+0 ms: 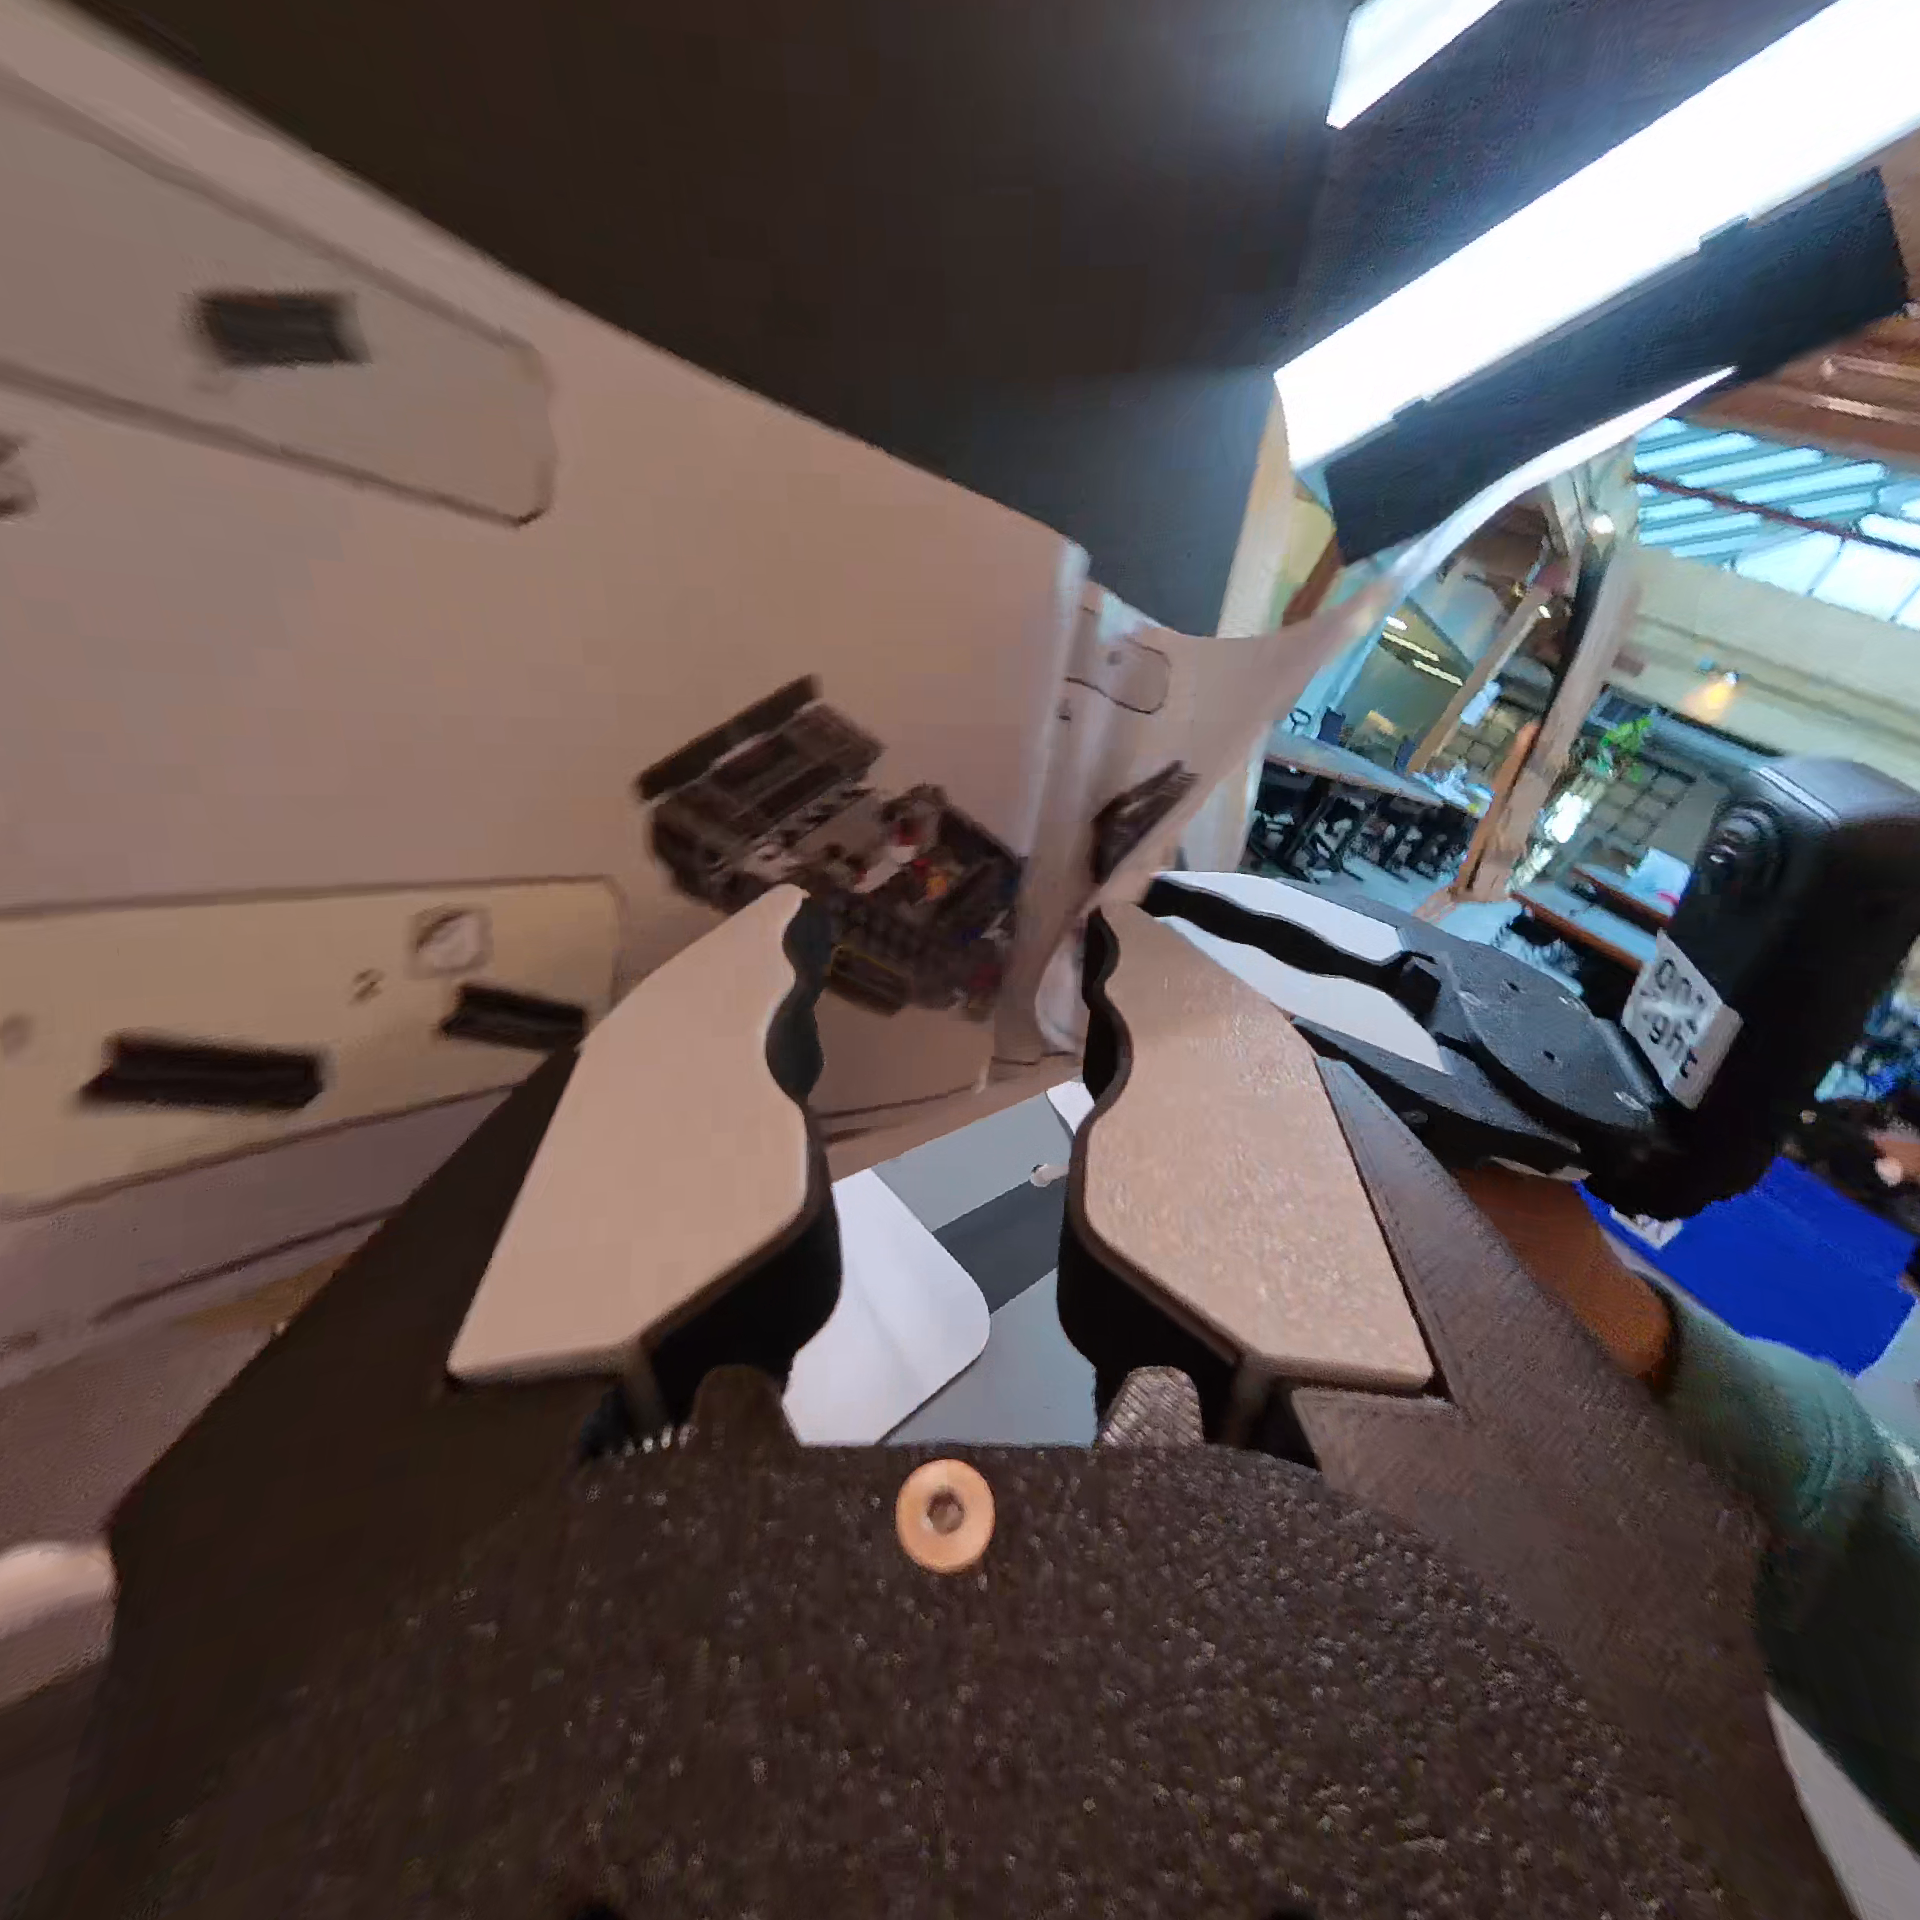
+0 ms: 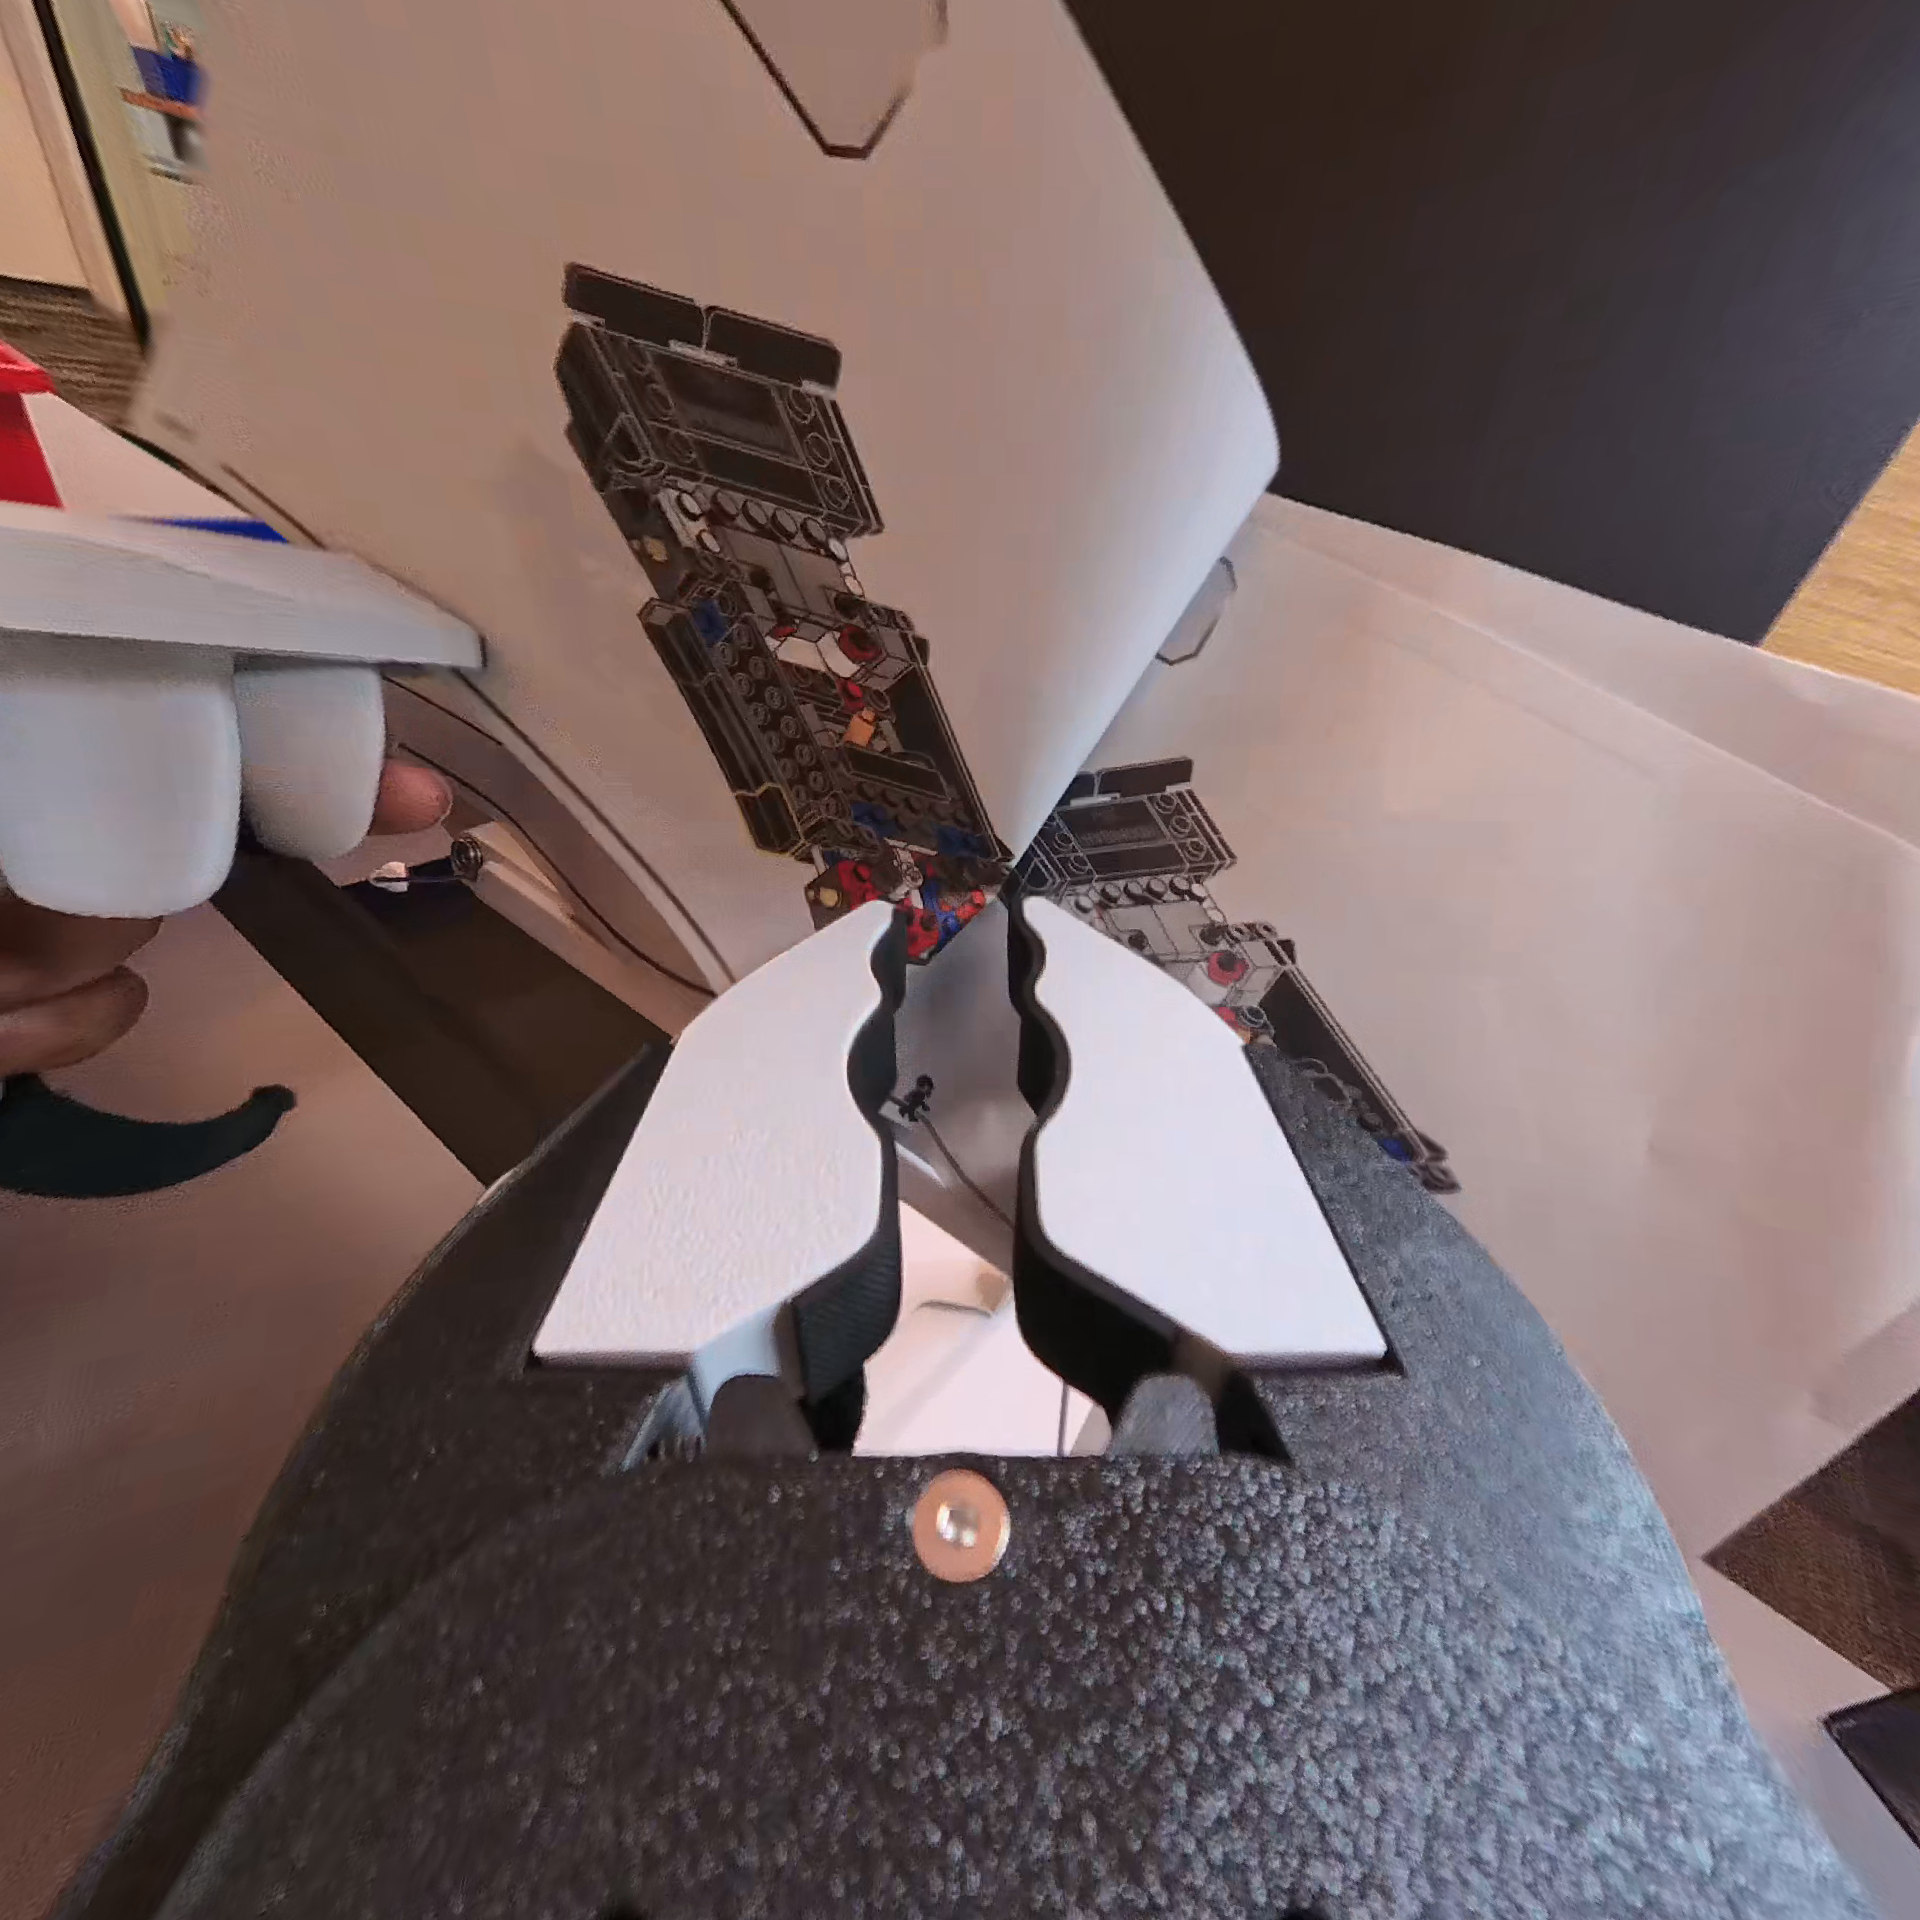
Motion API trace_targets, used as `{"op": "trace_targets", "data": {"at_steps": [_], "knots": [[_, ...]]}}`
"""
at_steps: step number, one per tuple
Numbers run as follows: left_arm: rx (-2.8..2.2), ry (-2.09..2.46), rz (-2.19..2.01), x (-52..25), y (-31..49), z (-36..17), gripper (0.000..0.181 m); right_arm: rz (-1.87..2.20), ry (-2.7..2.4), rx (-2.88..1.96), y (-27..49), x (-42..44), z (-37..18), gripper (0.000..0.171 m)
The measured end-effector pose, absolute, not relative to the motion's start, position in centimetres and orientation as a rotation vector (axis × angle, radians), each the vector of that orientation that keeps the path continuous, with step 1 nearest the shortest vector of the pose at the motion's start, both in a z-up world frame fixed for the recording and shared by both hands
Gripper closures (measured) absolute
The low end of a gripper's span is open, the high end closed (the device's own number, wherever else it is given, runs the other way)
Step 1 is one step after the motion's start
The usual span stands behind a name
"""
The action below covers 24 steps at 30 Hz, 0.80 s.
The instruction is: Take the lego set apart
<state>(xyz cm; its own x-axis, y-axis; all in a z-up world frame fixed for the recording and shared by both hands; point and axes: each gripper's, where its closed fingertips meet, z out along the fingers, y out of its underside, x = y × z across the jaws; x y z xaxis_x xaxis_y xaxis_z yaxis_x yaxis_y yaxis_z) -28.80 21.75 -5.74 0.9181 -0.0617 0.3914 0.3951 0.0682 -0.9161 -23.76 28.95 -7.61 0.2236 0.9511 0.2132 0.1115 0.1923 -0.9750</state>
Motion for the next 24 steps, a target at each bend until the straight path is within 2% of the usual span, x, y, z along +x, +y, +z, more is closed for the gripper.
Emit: {"op": "trace_targets", "data": {"at_steps": [1, 2, 3, 7, 9, 12, 13, 16, 20, 24], "knots": [[-1.473, -0.216, -0.35, -27.8, 22.1, -5.3, 0.138, 0.841, -1.19, -1.229, 29.0, -23.6, -7.8, 0.154], [-1.487, -0.135, -0.354, -26.3, 22.5, -5.0, 0.154, 0.838, -1.186, -1.242, 29.2, -23.4, -7.9, 0.154], [-1.501, -0.052, -0.348, -24.6, 22.9, -4.8, 0.178, 0.838, -1.17, -1.259, 29.5, -23.0, -8.0, 0.154], [-1.558, 0.167, -0.118, -18.5, 24.7, -6.4, 0.181, 0.946, -0.977, -1.345, 31.4, -18.7, -6.7, 0.145], [-1.54, 0.21, -0.057, -16.3, 25.6, -7.0, 0.176, 1.053, -0.869, -1.351, 31.9, -15.4, -5.5, 0.142], [-1.542, 0.187, -0.058, -14.6, 27.4, -7.6, 0.155, 1.157, -0.773, -1.317, 32.0, -10.7, -3.2, 0.139], [-1.546, 0.17, -0.051, -14.6, 27.9, -7.7, 0.154, 1.164, -0.746, -1.282, 31.8, -9.4, -2.1, 0.138], [-1.55, 0.157, -0.048, -14.3, 29.4, -8.0, 0.141, 1.133, -0.762, -1.173, 30.1, -7.4, 0.8, 0.144], [-1.651, 0.266, -0.142, -11.9, 30.7, -10.2, 0.121, 1.093, -1.091, -1.127, 25.6, -11.2, 0.4, 0.148], [-1.688, 0.286, -0.168, -11.4, 29.7, -11.9, 0.124, 0.902, -1.3, -1.245, 26.5, -16.2, -3.6, 0.148]]}}
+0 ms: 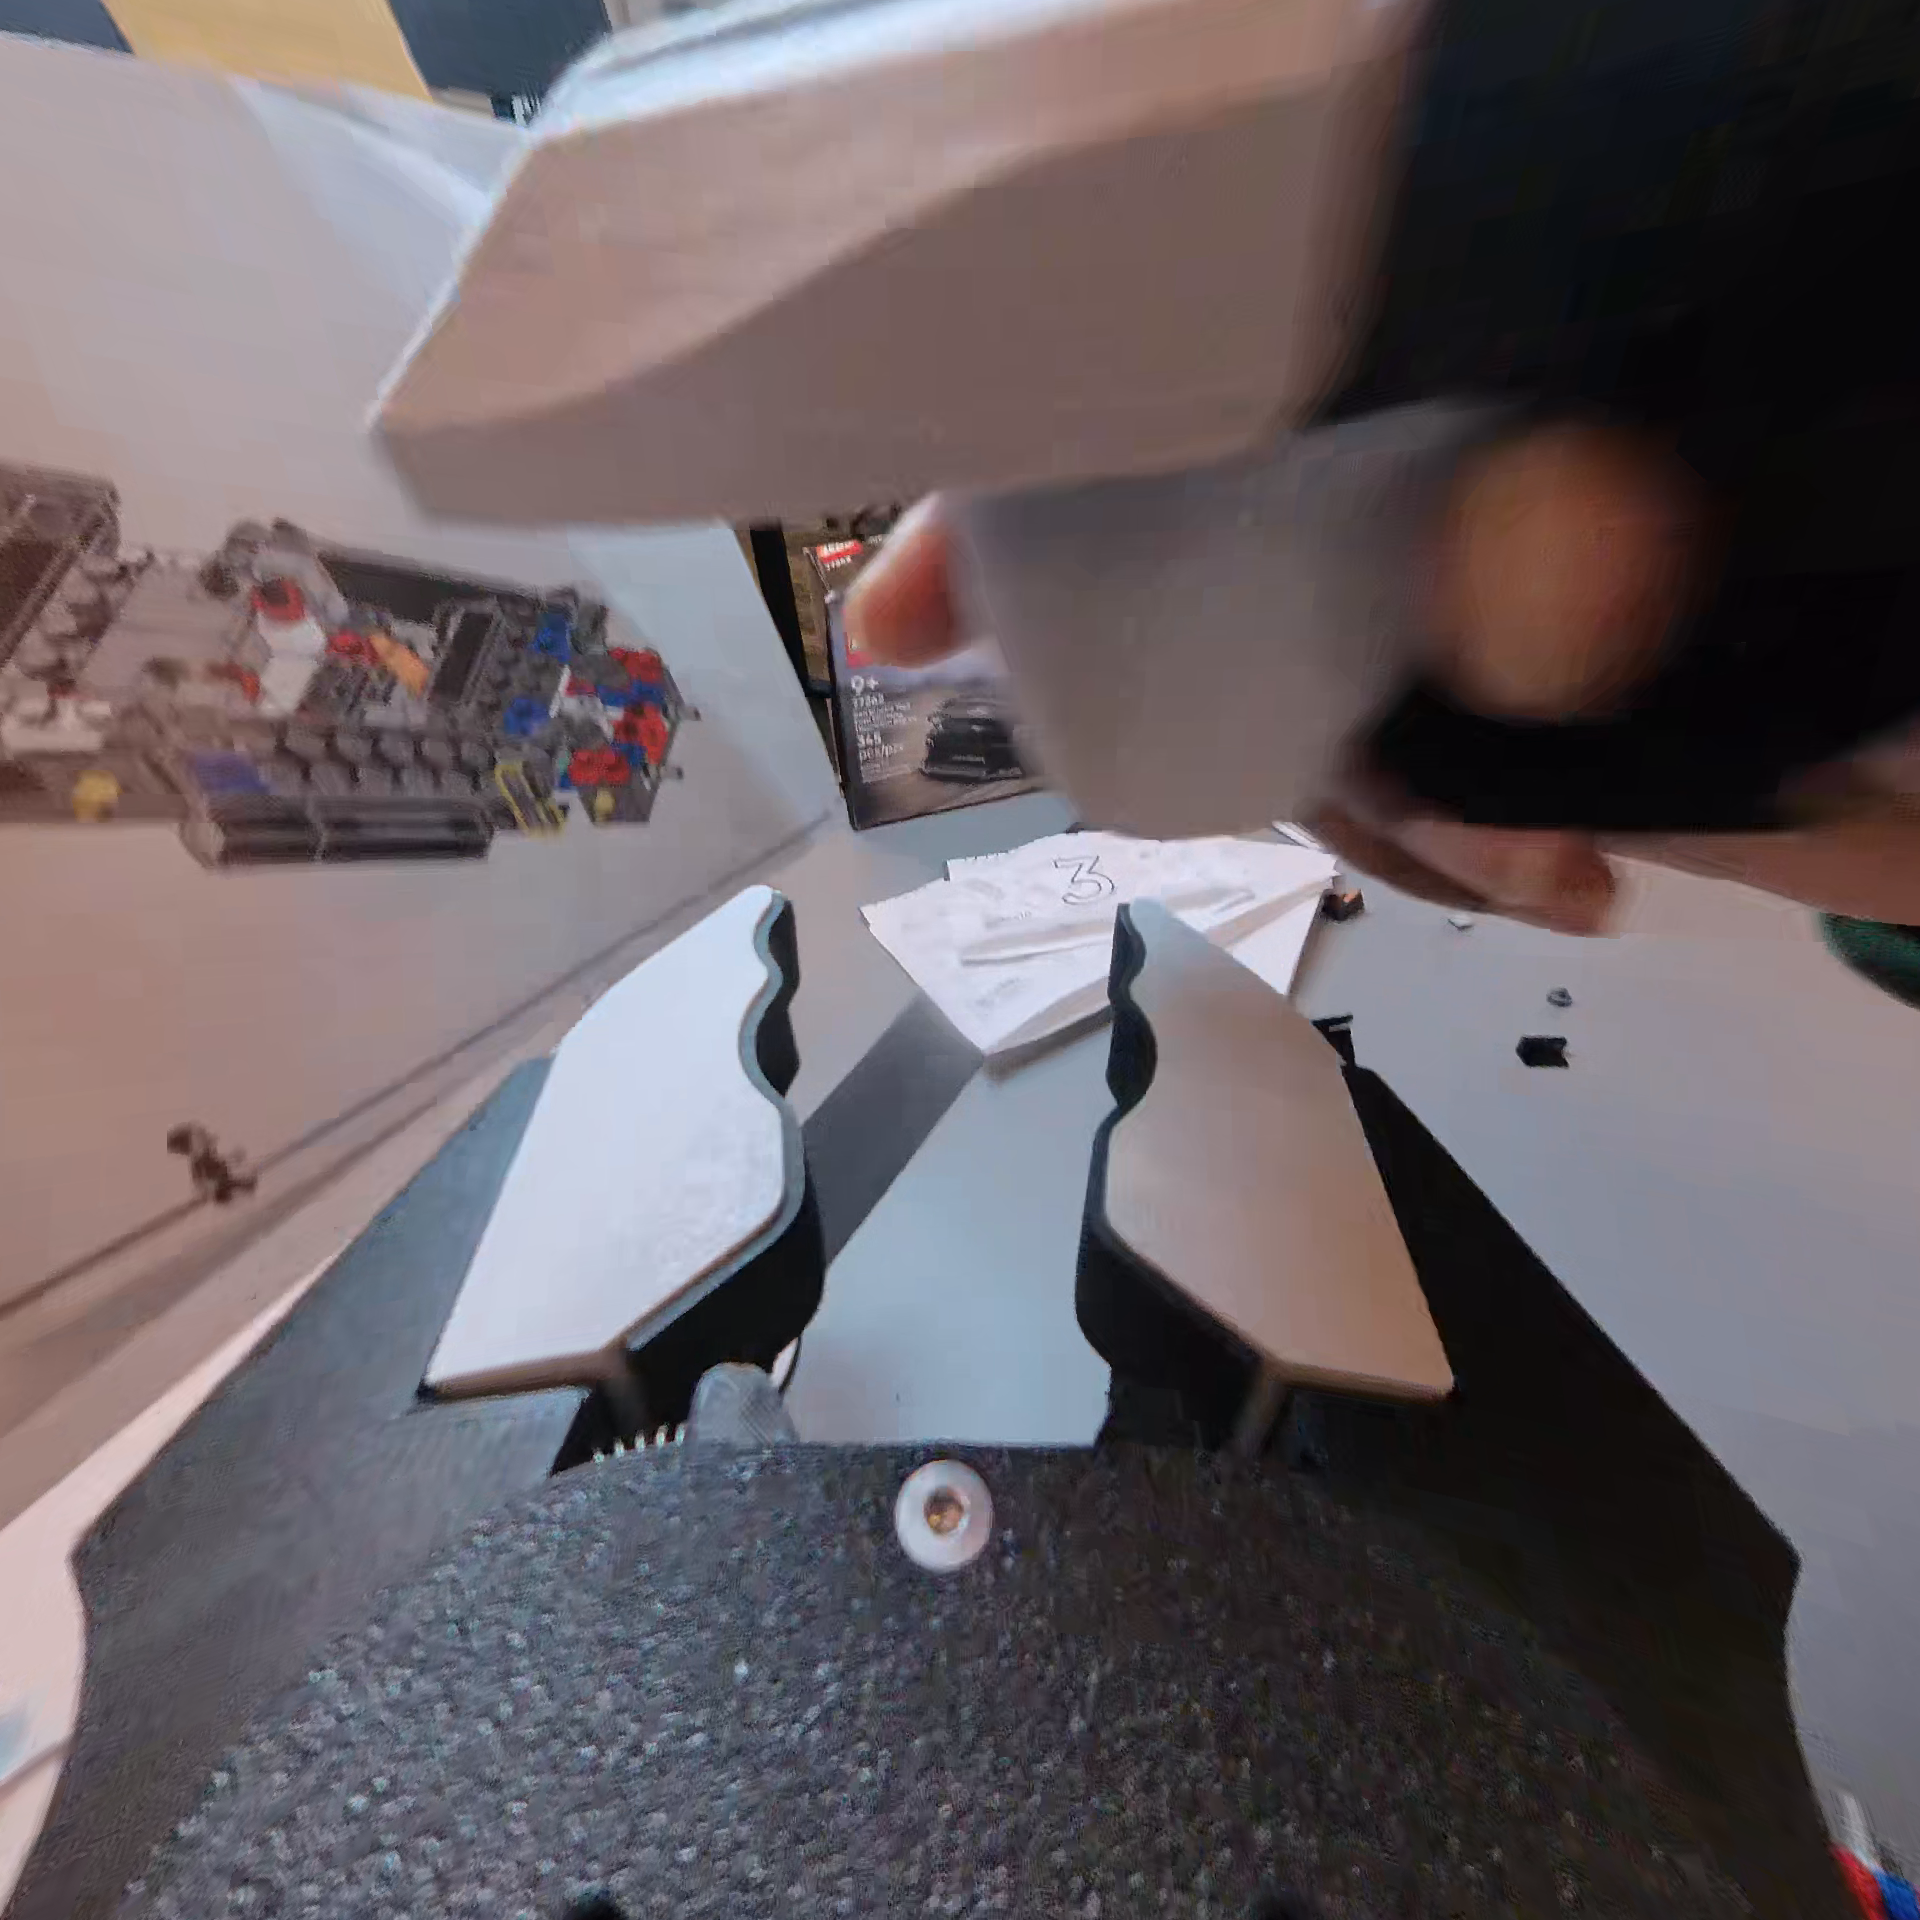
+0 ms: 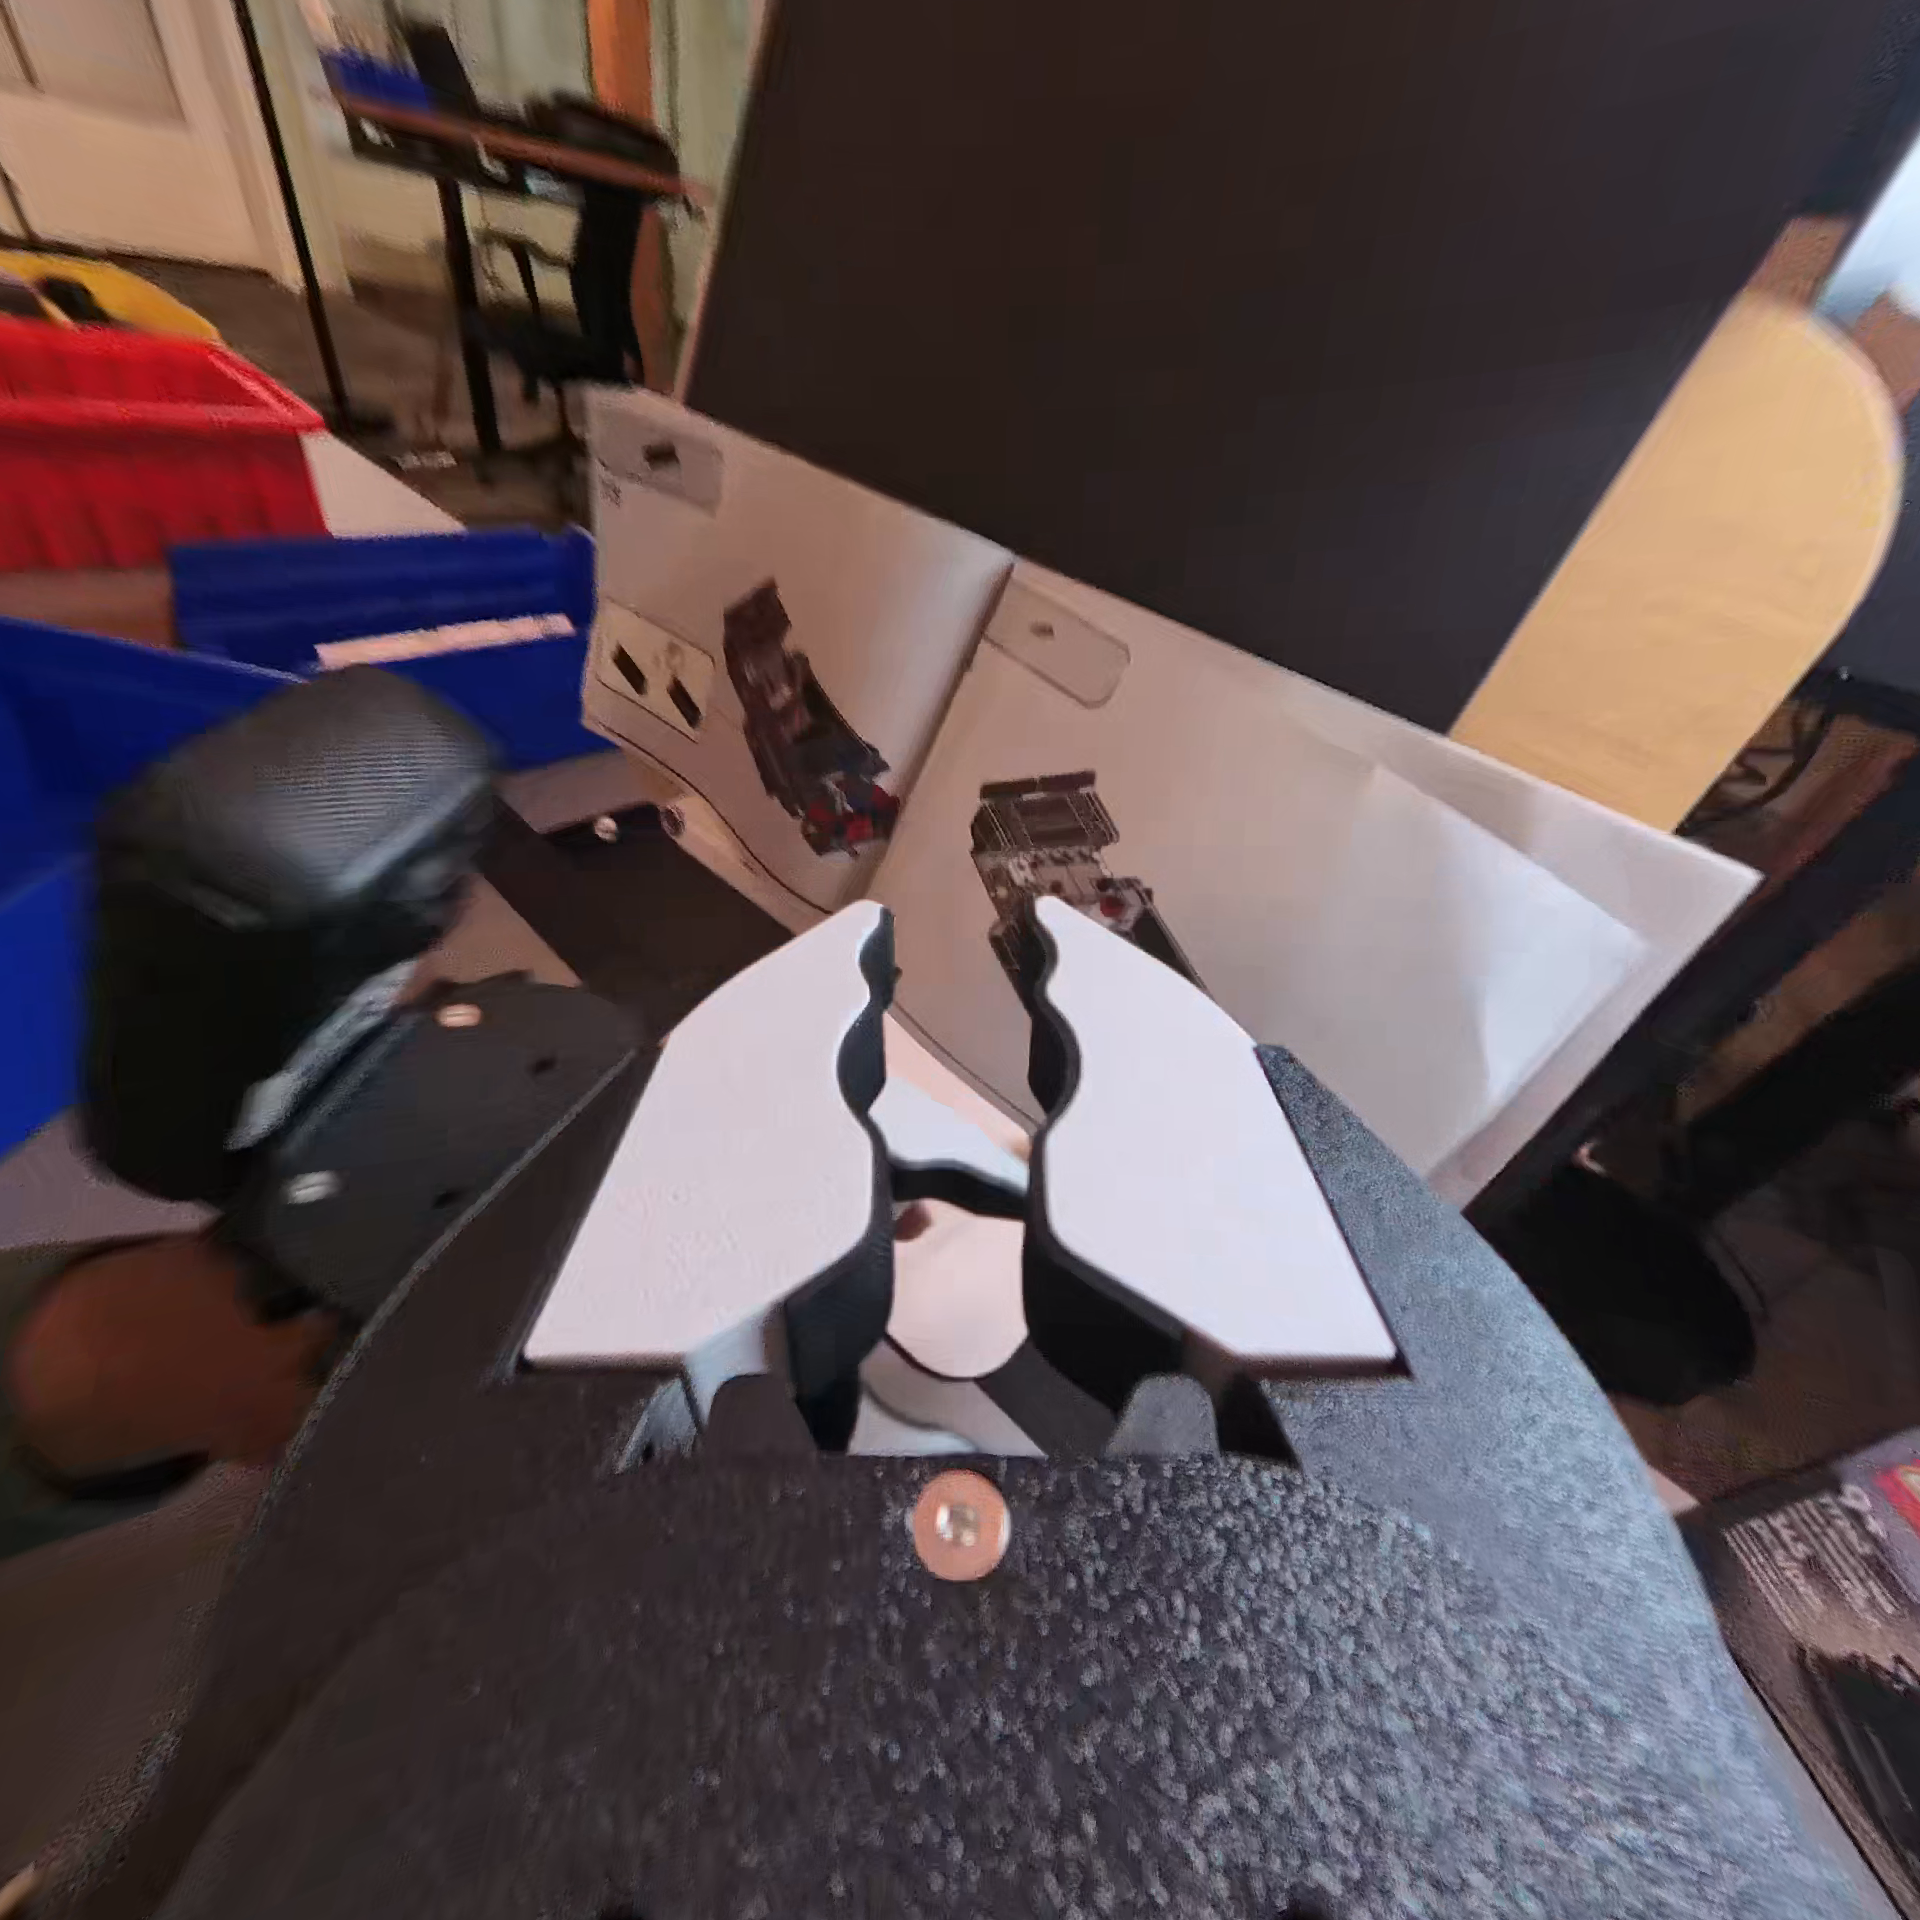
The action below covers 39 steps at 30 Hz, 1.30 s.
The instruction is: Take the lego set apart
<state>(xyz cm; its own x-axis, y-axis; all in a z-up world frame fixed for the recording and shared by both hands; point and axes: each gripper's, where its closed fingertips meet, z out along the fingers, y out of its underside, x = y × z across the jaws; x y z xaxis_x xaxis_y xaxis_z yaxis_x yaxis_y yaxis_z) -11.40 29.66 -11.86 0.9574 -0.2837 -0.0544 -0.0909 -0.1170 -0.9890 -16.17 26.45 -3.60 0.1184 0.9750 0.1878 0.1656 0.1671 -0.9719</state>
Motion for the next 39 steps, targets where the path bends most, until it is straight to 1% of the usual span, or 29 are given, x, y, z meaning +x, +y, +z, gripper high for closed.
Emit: {"op": "trace_targets", "data": {"at_steps": [3, 5, 8, 10, 15, 17, 21, 26, 28, 29, 33, 36, 37, 38, 39], "knots": [[-1.719, 0.236, -0.172, -12.7, 28.0, -12.8, 0.13, 0.864, -1.39, -1.343, 27.5, -19.2, -7.0, 0.15], [-1.699, 0.191, -0.139, -14.2, 26.6, -12.3, 0.135, 0.778, -1.42, -1.38, 28.5, -20.5, -9.1, 0.15], [-1.674, 0.115, -0.015, -17.8, 24.5, -11.0, 0.138, 0.519, -1.361, -1.353, 31.6, -20.8, -10.2, 0.15], [-1.657, 0.045, 0.088, -20.9, 23.0, -9.8, 0.14, 0.442, -1.348, -1.32, 32.5, -20.7, -10.5, 0.15], [-1.669, -0.218, 0.248, -29.6, 19.4, -8.0, 0.135, 0.378, -1.273, -1.272, 34.1, -20.0, -9.7, 0.15], [-1.681, -0.333, 0.3, -32.9, 17.9, -7.9, 0.13, 0.348, -1.25, -1.243, 34.7, -19.7, -9.2, 0.15], [-1.712, -0.454, 0.367, -37.2, 15.8, -8.2, 0.123, 0.336, -1.235, -1.233, 35.3, -19.4, -9.1, 0.149], [-1.79, -0.444, 0.395, -39.2, 15.5, -10.0, 0.122, 0.383, -1.196, -1.275, 35.4, -18.8, -9.2, 0.145], [-1.814, -0.415, 0.368, -38.8, 15.9, -10.7, 0.129, 0.418, -1.185, -1.277, 34.8, -18.7, -8.8, 0.144], [-1.818, -0.411, 0.382, -38.9, 16.0, -10.9, 0.129, 0.446, -1.18, -1.268, 34.2, -18.8, -8.5, 0.144], [-1.795, -0.439, 0.43, -39.3, 15.3, -10.6, 0.146, 0.553, -1.209, -1.19, 30.1, -20.3, -6.9, 0.145], [-1.78, -0.453, 0.396, -39.1, 15.0, -10.5, 0.148, 0.623, -1.256, -1.139, 26.5, -22.4, -6.2, 0.145], [-1.779, -0.452, 0.392, -39.0, 15.0, -10.5, 0.148, 0.629, -1.266, -1.131, 25.6, -23.4, -6.2, 0.142], [-1.779, -0.45, 0.388, -39.0, 15.0, -10.5, 0.147, 0.615, -1.269, -1.129, 24.9, -24.4, -6.2, 0.132], [-1.779, -0.451, 0.385, -38.9, 14.9, -10.5, 0.147, 0.586, -1.26, -1.133, 24.5, -25.5, -6.2, 0.117]]}}
